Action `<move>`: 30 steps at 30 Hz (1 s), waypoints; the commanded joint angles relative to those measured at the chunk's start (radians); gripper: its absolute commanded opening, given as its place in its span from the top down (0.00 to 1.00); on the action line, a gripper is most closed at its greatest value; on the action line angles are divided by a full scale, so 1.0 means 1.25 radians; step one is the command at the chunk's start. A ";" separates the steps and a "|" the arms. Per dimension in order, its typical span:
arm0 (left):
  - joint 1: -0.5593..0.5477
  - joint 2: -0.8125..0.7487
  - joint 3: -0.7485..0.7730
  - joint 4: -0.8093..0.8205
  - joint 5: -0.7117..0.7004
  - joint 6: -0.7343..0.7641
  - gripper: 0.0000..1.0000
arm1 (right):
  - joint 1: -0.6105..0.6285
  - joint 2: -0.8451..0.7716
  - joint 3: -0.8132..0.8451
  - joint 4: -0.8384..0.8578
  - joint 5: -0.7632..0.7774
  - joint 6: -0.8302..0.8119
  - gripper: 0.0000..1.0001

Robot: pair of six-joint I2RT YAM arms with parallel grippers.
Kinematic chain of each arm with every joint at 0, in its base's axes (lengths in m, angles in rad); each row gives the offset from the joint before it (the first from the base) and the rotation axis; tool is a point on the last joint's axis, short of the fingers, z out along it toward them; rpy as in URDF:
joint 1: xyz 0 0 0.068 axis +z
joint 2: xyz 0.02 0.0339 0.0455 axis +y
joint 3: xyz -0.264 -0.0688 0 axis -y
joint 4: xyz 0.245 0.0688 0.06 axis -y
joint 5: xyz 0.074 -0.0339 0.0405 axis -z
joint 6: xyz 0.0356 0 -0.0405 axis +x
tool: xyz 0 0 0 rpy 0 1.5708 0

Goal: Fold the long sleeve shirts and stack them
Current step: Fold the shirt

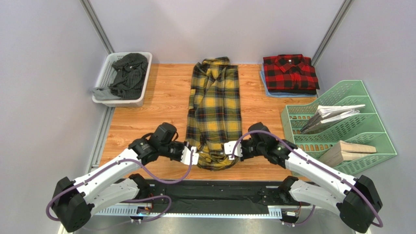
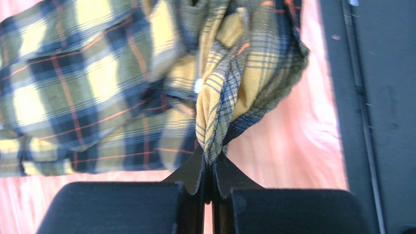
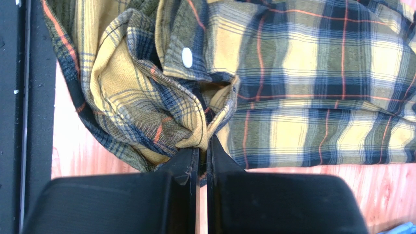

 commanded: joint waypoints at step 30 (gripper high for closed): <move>0.303 0.952 0.883 -0.064 0.026 0.053 1.00 | -0.378 0.895 0.871 -0.194 -0.151 -0.133 0.92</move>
